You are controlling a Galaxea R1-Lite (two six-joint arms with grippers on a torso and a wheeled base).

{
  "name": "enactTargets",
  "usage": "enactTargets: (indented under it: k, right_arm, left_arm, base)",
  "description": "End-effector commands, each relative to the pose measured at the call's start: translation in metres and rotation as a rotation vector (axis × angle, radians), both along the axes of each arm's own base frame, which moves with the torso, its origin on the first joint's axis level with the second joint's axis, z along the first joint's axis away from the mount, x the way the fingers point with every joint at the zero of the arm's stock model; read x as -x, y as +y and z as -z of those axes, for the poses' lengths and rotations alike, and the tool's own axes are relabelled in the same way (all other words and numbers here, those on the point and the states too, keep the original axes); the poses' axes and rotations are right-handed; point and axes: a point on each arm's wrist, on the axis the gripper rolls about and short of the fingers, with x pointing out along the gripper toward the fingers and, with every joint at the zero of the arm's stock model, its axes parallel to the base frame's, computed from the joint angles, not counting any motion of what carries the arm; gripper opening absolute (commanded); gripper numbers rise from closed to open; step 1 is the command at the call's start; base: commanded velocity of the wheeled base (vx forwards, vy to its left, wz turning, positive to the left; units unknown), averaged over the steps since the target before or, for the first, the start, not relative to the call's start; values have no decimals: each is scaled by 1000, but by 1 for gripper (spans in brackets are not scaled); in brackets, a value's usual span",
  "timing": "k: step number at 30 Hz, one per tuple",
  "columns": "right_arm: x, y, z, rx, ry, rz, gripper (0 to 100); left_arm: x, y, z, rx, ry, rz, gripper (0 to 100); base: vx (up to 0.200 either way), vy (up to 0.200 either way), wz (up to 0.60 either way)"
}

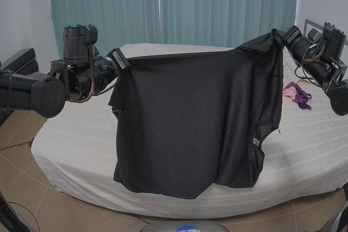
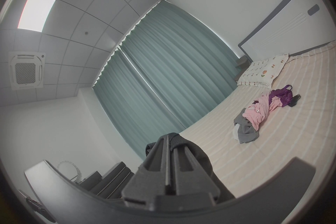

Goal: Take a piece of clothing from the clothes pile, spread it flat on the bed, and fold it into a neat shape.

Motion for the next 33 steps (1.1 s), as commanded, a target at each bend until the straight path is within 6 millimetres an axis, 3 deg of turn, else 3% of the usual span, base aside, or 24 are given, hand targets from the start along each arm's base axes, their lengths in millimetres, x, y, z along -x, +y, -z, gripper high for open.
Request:
enactTargets:
  k: [1, 9, 16, 17, 21, 33]
  right_arm:
    - [-35, 6, 31, 19, 76, 6, 0]
    - [-58, 13, 60, 29, 115, 7, 0]
    - [-70, 20, 94, 59, 201, -2, 0]
    - [-76, 21, 107, 62, 220, -1, 0]
    - [-90, 25, 128, 64, 229, 50, 0]
    - [-122, 32, 181, 58, 231, 76, 0]
  left_arm:
    - [-35, -4, 29, -21, 58, -18, 0]
    - [-68, -6, 60, -36, 98, -42, 0]
    - [-82, -9, 92, -50, 152, -49, 0]
    - [-91, -11, 106, -51, 152, -51, 0]
    - [-107, -16, 126, -40, 123, -56, 0]
    - [-130, -25, 167, -12, 123, -63, 0]
  base:
    - [200, 0, 0]
    - [200, 0, 0]
    - [0, 0, 0]
    - [0, 0, 0]
    - [0, 0, 0]
    - [0, 0, 0]
